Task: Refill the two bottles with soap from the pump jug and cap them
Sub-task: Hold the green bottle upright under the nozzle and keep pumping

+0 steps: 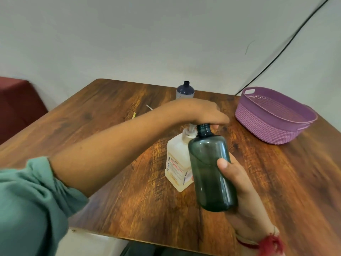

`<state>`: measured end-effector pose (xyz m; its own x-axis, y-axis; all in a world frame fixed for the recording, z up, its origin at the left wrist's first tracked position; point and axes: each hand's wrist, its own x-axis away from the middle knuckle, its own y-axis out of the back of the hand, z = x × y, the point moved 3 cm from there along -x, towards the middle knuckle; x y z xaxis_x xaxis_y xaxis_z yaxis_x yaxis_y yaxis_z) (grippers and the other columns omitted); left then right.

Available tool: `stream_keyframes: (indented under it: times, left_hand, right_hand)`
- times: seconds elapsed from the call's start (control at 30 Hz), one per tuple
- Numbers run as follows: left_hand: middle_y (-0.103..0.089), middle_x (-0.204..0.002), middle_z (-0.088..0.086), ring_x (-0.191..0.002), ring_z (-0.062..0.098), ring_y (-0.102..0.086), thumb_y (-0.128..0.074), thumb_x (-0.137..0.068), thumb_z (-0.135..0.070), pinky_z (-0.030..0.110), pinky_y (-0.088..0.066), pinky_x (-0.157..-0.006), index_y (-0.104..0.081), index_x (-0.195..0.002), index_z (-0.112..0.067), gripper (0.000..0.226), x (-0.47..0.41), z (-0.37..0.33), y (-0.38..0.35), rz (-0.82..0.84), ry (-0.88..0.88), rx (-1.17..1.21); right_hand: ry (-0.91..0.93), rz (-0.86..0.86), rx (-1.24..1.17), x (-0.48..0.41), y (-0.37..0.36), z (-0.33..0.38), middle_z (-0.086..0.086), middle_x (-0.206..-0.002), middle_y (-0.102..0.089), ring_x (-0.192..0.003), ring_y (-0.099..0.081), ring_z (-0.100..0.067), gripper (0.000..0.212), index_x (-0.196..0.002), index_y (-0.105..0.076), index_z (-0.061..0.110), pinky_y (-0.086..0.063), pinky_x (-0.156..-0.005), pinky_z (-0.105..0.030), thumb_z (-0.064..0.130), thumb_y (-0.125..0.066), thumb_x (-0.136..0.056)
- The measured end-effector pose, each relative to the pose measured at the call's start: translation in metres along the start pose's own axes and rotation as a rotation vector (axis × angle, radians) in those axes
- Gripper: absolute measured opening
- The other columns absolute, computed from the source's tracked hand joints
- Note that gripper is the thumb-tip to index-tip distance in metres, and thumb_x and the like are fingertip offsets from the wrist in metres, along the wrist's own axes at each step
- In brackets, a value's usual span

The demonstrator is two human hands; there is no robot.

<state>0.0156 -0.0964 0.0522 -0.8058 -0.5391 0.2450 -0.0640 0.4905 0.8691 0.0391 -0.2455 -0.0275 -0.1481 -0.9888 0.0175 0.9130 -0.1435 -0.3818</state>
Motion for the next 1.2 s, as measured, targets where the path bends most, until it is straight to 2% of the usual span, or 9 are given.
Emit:
stream_keyframes:
  times: [0.1,0.23,0.37,0.47,0.53,0.8,0.93,1.07,1.2]
  left_hand:
    - [-0.060,-0.079,-0.004,-0.070,0.015,-0.048,-0.044,-0.091,-0.032,0.030,-0.040,-0.069,-0.059,-0.089,-0.015,0.022,0.000,0.005,-0.009,-0.013,0.025,0.137]
    - [-0.055,-0.085,0.002,-0.067,0.015,-0.045,-0.042,-0.092,-0.036,0.026,-0.034,-0.060,-0.055,-0.090,-0.015,0.025,0.003,0.002,-0.005,-0.084,0.041,-0.028]
    - [-0.057,-0.095,0.001,-0.083,0.016,-0.052,-0.040,-0.093,-0.043,0.028,-0.037,-0.067,-0.059,-0.100,-0.014,0.036,0.003,-0.004,0.003,-0.028,0.043,-0.166]
    - [-0.056,-0.076,-0.006,-0.071,0.013,-0.049,-0.041,-0.094,-0.033,0.028,-0.040,-0.072,-0.057,-0.088,-0.015,0.025,0.001,-0.001,-0.003,0.013,0.012,0.039]
    - [-0.058,-0.077,-0.005,-0.073,0.015,-0.048,-0.041,-0.094,-0.027,0.029,-0.039,-0.075,-0.057,-0.093,-0.013,0.022,0.002,0.001,-0.009,0.038,0.018,0.091]
    - [-0.050,-0.076,-0.001,-0.065,0.013,-0.043,-0.040,-0.095,-0.038,0.025,-0.033,-0.058,-0.054,-0.088,-0.014,0.029,0.002,-0.003,0.002,-0.010,0.012,-0.127]
    - [-0.057,-0.077,-0.002,-0.073,0.016,-0.049,-0.043,-0.093,-0.029,0.030,-0.040,-0.072,-0.056,-0.086,-0.013,0.022,-0.002,0.002,-0.007,0.017,-0.001,0.119]
    - [-0.059,-0.089,0.004,-0.081,0.017,-0.051,-0.044,-0.092,-0.025,0.032,-0.041,-0.079,-0.061,-0.095,-0.011,0.023,-0.001,0.004,-0.010,-0.022,-0.015,0.115]
    - [-0.053,-0.077,-0.001,-0.068,0.013,-0.046,-0.043,-0.094,-0.033,0.026,-0.037,-0.065,-0.055,-0.085,-0.014,0.024,0.001,0.001,-0.001,-0.041,-0.022,-0.005]
  right_hand:
    - [-0.017,-0.021,0.008,-0.002,0.001,-0.008,-0.017,-0.110,-0.067,-0.089,-0.068,-0.025,0.089,-0.116,-0.060,0.014,-0.056,-0.063,-0.032,0.056,-0.085,-0.041]
    - [-0.011,-0.015,0.009,-0.001,0.000,-0.010,-0.015,-0.112,-0.067,-0.093,-0.068,-0.026,0.090,-0.118,-0.060,0.016,-0.055,-0.065,-0.031,0.056,-0.085,-0.042]
    - [0.023,-0.002,0.004,0.000,-0.001,-0.004,-0.013,-0.111,-0.068,-0.093,-0.069,-0.023,0.088,-0.117,-0.061,0.016,-0.054,-0.064,-0.029,0.056,-0.085,-0.042]
    - [0.017,-0.012,0.010,-0.001,0.000,-0.005,-0.014,-0.112,-0.068,-0.094,-0.068,-0.025,0.090,-0.118,-0.060,0.016,-0.055,-0.066,-0.031,0.056,-0.085,-0.042]
    - [0.007,-0.028,0.026,-0.002,0.001,-0.008,-0.016,-0.114,-0.066,-0.096,-0.067,-0.028,0.092,-0.120,-0.059,0.015,-0.056,-0.068,-0.033,0.057,-0.085,-0.042]
    - [0.010,-0.015,0.010,-0.002,0.001,-0.006,-0.014,-0.108,-0.069,-0.090,-0.070,-0.025,0.092,-0.115,-0.061,0.014,-0.055,-0.062,-0.029,0.056,-0.086,-0.037]
    - [0.006,-0.020,0.048,-0.005,0.003,-0.009,-0.018,-0.113,-0.066,-0.096,-0.068,-0.029,0.091,-0.118,-0.058,0.012,-0.055,-0.067,-0.032,0.057,-0.084,-0.043]
    - [-0.010,-0.021,0.041,-0.005,0.003,-0.012,-0.017,-0.113,-0.066,-0.095,-0.068,-0.028,0.095,-0.121,-0.056,0.012,-0.054,-0.066,-0.030,0.056,-0.085,-0.042]
    - [0.011,-0.008,0.031,-0.003,0.003,-0.006,-0.017,-0.110,-0.067,-0.091,-0.069,-0.025,0.093,-0.118,-0.059,0.012,-0.054,-0.063,-0.029,0.056,-0.085,-0.040]
